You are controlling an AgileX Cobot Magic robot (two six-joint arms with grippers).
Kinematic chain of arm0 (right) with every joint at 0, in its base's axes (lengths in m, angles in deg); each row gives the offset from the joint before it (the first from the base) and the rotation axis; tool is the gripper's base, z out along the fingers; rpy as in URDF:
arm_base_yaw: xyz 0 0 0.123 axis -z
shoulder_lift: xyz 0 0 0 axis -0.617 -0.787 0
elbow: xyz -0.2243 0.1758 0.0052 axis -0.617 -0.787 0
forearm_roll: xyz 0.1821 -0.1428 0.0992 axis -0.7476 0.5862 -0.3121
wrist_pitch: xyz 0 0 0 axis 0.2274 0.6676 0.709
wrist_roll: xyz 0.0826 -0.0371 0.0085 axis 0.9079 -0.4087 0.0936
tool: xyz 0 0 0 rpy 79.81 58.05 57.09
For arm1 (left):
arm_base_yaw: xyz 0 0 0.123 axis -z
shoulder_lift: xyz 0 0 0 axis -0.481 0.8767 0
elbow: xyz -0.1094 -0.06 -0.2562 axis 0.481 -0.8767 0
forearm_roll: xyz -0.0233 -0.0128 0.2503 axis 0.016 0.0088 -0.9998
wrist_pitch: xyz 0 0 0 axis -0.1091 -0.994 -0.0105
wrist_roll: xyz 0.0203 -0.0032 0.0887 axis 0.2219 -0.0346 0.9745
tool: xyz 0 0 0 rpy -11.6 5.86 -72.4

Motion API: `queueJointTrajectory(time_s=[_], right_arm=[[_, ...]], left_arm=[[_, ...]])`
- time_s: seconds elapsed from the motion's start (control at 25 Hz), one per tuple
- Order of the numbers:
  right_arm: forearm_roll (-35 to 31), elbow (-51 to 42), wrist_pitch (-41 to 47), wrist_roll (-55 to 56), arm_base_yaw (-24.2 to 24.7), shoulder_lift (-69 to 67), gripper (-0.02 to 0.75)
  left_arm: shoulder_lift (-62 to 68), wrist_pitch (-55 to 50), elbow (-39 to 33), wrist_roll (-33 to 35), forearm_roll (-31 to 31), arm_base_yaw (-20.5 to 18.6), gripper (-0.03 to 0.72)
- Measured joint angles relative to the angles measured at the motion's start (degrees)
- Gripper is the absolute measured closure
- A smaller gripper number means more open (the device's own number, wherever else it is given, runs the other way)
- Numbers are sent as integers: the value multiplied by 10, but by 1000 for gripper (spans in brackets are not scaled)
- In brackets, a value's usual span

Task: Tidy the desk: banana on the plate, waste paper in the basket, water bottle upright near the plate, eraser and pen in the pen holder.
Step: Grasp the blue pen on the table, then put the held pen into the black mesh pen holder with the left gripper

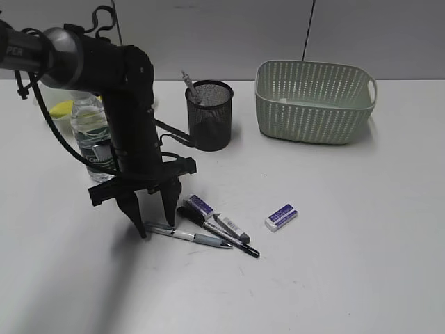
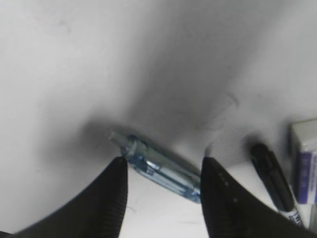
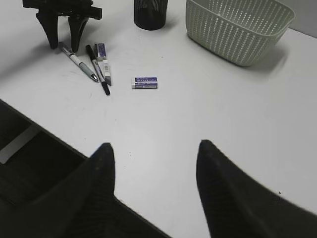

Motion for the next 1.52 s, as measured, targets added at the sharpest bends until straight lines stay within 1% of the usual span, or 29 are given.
queueJointTrajectory(time_s=[0.56, 0.68, 0.88, 1.04, 1.08, 1.36, 1.52], right_arm=[[0, 0, 0, 0, 0, 0, 311], [0, 0, 0, 0, 0, 0, 311], [0, 0, 0, 0, 0, 0, 311], [0, 0, 0, 0, 0, 0, 311], [0, 0, 0, 0, 0, 0, 311], [0, 0, 0, 0, 0, 0, 311], [0, 0, 0, 0, 0, 0, 311]], left_arm=[[5, 23, 0, -16, 18, 0, 353], [8, 23, 0, -16, 21, 0, 391], [11, 23, 2, -14, 31, 0, 494], [11, 24, 2, 2, 31, 0, 589], [10, 24, 2, 5, 29, 0, 603], [-34, 24, 1, 21, -15, 1, 604], [-78, 27, 1, 28, -25, 1, 604]])
